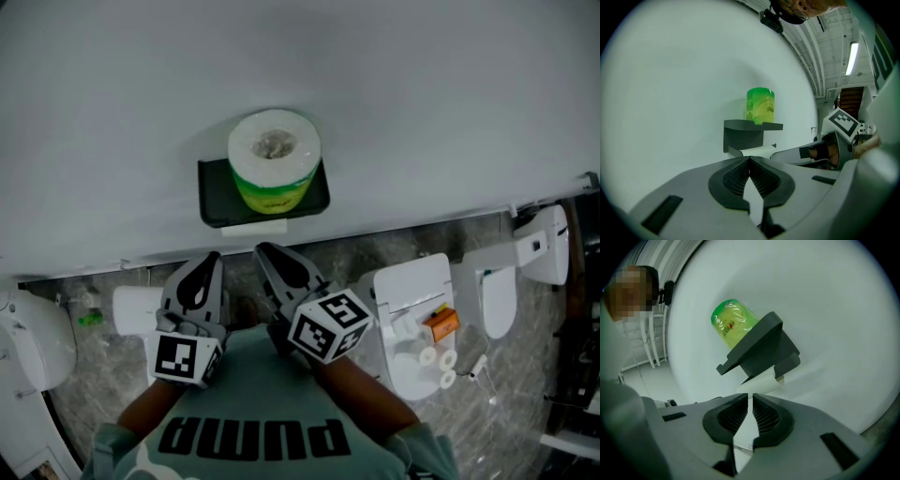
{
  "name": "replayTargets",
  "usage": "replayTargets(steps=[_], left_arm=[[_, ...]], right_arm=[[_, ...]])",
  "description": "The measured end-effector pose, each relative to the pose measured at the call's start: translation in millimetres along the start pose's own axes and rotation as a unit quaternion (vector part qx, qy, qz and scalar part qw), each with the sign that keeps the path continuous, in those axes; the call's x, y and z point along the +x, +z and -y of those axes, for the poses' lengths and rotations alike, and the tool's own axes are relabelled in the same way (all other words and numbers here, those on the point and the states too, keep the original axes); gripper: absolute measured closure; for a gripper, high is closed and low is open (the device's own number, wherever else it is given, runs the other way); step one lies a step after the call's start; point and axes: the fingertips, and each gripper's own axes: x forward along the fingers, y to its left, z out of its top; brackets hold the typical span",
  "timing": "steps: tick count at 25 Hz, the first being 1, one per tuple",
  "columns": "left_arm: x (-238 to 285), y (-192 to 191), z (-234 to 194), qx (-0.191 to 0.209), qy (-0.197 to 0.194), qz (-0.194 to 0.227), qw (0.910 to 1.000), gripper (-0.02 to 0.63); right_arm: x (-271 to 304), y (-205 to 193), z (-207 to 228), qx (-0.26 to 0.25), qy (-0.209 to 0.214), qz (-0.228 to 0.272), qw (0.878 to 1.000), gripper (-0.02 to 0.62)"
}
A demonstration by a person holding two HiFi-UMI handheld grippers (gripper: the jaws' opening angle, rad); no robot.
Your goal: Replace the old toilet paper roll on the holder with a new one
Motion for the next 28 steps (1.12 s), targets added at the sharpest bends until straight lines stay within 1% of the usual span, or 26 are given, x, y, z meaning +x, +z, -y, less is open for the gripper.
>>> replayTargets(steps=[2, 4, 6, 9, 13, 19, 21, 24, 26, 28], left_arm=[[2, -3, -3, 0.01, -0.011, -0.005, 0.9999, 0.603], [3, -5, -6, 0.016, -0.02, -0.01, 0.9996, 0.603], [5, -7, -8, 0.012, -0.026, -0.01, 0.9995, 0.603], [7, -9, -11, 0.002, -0.038, -0.008, 0.9992, 0.603], [10, -13, -15, -0.013, -0.051, -0.003, 0.9986, 0.603], [6, -13, -28, -0.03, -0.061, 0.006, 0.9976, 0.603], [4, -10, -33, -0.034, -0.06, 0.01, 0.9975, 0.603], [5, -6, -36, -0.024, -0.054, 0.019, 0.9981, 0.603], [4, -6, -34, -0.017, -0.045, 0.016, 0.9987, 0.603], [4, -5, -29, -0.019, -0.037, 0.012, 0.9991, 0.603]], right_arm=[[4, -4, 0, 0.027, 0.009, -0.001, 1.0, 0.537], [8, -7, -2, 0.046, 0.019, -0.001, 0.999, 0.503], [11, -8, -3, 0.066, 0.028, 0.003, 0.997, 0.463], [17, -5, -3, 0.113, 0.033, 0.015, 0.993, 0.417], [25, -1, 4, 0.173, 0.028, 0.03, 0.984, 0.38], [34, 13, 3, 0.234, 0.03, 0.072, 0.969, 0.344], [39, 16, 2, 0.247, 0.034, 0.084, 0.965, 0.344], [44, 19, 6, 0.27, 0.041, 0.096, 0.957, 0.344], [43, 19, 12, 0.289, 0.04, 0.099, 0.951, 0.345], [40, 20, 17, 0.3, 0.044, 0.099, 0.948, 0.345]])
